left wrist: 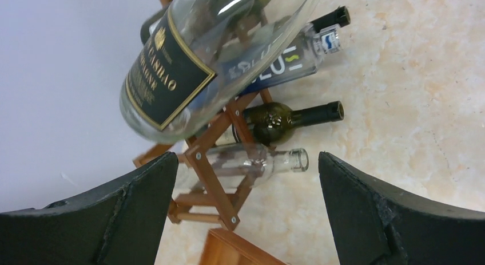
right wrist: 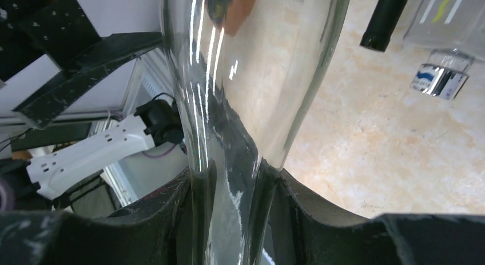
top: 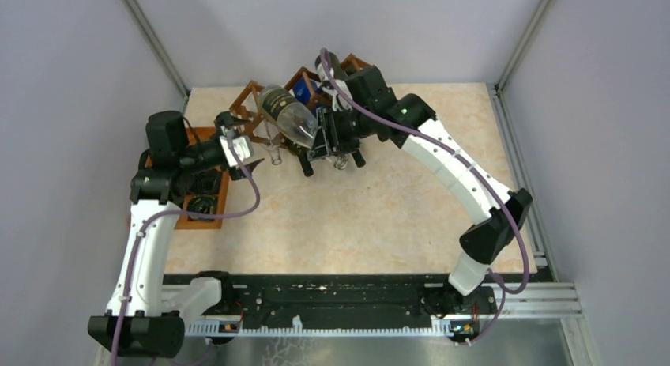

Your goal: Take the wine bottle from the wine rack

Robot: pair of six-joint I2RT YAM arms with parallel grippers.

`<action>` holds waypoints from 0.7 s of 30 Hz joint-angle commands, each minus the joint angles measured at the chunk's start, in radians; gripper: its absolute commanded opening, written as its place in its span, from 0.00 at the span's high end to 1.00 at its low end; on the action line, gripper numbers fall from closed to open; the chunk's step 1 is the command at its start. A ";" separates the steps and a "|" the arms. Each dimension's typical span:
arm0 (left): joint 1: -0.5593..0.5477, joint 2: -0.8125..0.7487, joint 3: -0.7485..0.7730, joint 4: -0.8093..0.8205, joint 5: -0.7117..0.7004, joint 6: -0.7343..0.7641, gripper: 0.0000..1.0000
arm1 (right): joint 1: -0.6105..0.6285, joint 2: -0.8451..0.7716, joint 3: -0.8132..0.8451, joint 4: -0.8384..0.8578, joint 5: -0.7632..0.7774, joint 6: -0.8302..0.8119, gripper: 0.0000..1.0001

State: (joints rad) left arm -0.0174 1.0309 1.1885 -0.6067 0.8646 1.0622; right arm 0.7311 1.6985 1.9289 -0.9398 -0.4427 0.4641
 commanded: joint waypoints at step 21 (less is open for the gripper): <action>-0.232 -0.189 -0.303 0.068 -0.185 0.586 0.01 | 0.152 -0.204 -0.139 0.220 -0.209 -0.073 1.00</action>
State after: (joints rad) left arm -0.2382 0.8696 0.9176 -0.5079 0.6922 1.5433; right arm 0.8398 1.6173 1.7405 -0.9504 -0.5476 0.4553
